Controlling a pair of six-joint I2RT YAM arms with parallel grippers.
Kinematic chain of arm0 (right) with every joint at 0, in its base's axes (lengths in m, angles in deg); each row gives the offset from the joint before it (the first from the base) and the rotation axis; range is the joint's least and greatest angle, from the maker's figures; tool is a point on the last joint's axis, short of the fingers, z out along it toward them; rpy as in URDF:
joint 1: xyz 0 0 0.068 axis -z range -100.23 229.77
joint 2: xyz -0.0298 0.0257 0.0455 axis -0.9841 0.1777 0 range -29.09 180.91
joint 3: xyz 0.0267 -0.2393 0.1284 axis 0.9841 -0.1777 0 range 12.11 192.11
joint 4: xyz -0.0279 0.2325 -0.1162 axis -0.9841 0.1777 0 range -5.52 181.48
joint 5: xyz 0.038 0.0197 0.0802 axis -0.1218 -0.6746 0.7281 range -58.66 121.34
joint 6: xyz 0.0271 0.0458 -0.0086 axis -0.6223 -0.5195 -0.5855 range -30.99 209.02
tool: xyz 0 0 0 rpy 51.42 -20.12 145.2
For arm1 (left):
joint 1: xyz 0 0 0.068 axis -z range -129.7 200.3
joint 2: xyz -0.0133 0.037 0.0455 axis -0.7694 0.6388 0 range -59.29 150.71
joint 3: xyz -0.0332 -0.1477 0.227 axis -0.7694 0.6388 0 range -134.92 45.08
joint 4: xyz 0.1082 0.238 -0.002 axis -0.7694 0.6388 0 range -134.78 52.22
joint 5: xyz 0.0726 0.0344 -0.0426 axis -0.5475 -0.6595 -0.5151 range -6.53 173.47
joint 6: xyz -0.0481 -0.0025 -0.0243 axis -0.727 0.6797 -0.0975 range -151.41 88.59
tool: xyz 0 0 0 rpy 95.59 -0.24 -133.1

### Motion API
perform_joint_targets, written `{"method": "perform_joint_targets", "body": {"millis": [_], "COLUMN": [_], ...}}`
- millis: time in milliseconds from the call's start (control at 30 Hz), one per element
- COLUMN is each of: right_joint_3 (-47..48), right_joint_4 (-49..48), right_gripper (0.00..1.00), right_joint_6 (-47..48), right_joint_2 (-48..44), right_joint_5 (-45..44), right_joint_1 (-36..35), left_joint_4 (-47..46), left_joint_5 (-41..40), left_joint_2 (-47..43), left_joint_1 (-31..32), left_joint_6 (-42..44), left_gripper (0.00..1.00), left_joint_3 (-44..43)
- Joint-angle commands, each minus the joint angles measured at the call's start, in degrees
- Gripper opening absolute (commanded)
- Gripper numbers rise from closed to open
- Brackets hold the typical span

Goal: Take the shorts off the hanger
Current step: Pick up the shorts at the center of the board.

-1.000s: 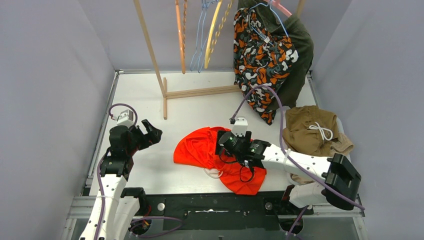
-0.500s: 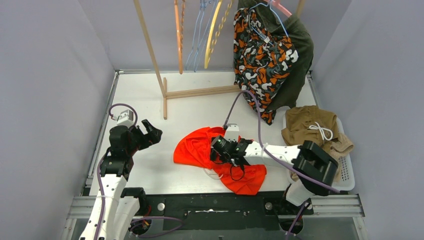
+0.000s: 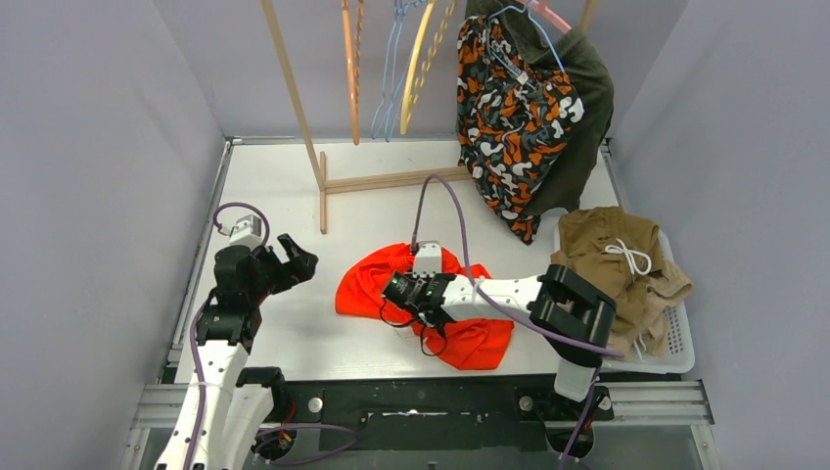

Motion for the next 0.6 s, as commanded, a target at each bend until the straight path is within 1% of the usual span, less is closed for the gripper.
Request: {"method": "perform_joint_targets", "body": {"millis": [0,133,267,367,567], "right_joint_3": [-3.8,-0.5,3.3,4.7,10.7], "right_joint_4": [2.9,6.1,12.1,15.2,26.1], "right_gripper": [0.08,0.03,0.03,0.02,0.02], "right_joint_6": [3.7,4.5,4.3,4.8,2.1], "right_joint_2": [-7.1,-15.4,-23.4,-29.2,-39.2], "right_joint_5": [-3.4,-11.2,-19.5,-24.1,-32.2], "right_joint_1": [2.2,2.9,3.7,4.1,4.3], "left_joint_4": [-3.1,-3.2,-3.1,-3.2,-3.2], "left_joint_5": [1.2,1.4,1.4,1.4,1.5], "left_joint_2": [-0.1,-0.1,-0.1,-0.1,-0.2], "left_joint_1": [-0.3,-0.3,-0.3,-0.3,-0.3], "left_joint_6": [0.9,1.0,1.0,1.0,1.0], "left_gripper": [0.9,0.9,0.9,0.9,0.9], "left_joint_3": [-0.4,-0.4,-0.5,-0.4,-0.4]}}
